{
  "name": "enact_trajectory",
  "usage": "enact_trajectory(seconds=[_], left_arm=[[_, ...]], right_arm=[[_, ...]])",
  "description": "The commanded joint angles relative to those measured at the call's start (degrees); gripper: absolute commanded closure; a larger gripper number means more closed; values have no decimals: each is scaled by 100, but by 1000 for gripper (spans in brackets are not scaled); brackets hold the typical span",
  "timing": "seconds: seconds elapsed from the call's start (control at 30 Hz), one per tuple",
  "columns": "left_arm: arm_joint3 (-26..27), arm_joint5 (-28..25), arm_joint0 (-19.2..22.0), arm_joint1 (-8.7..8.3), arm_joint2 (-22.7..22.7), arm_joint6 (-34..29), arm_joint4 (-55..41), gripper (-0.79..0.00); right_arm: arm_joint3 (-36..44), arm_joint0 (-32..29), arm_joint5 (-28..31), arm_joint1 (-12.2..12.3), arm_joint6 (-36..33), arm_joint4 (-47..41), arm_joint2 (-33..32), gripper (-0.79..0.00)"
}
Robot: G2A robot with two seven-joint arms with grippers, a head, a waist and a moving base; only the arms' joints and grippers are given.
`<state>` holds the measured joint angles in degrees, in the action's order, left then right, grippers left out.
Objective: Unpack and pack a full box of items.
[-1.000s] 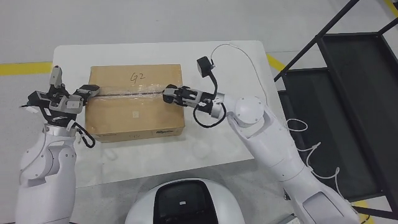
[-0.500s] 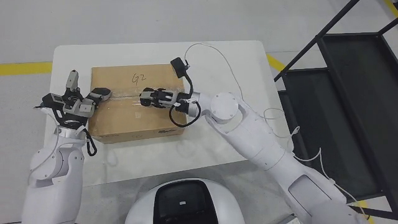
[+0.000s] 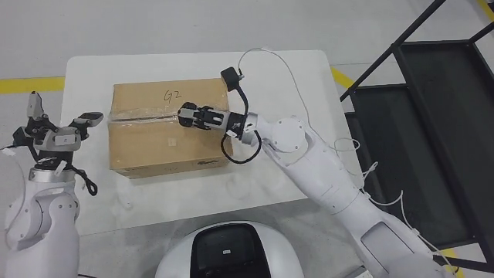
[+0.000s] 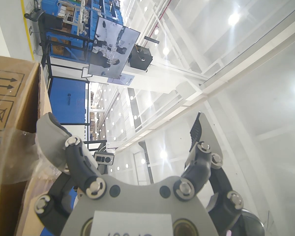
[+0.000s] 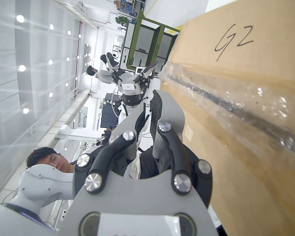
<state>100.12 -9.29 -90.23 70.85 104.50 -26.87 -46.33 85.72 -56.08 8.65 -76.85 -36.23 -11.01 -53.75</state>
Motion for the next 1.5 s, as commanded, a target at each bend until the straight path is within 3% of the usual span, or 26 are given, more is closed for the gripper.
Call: enact_trajectory(seconds=[0.0,0.27,0.37,0.57,0.9,1.2,1.47], left_arm=[[-27,-5,-41,-10,150,-33,-42,-785],[-74,69,-81,-27,317,-213,-134,-785],[-26,-55,-92,-18,304,-164,-91,-785],[32,-457,-171,8,306,294,345,-785],[-51,-429,-187,14,369,454,352,-785],[-51,-429,-187,14,369,454,352,-785],[-51,-429,-187,14,369,454,352,-785]], right_arm=[[-44,49,-11,-6,6,-14,56,0],[-44,49,-11,-6,6,-14,56,0],[-17,188,-59,-91,8,-83,334,0],[-956,1226,-384,-554,492,-175,1308,0],[-2089,2253,-1111,-1453,1508,-451,2472,0],[-2653,2777,-2185,-2037,1843,-494,2802,0],[-2978,2897,-2973,-2271,1630,-637,2731,0]])
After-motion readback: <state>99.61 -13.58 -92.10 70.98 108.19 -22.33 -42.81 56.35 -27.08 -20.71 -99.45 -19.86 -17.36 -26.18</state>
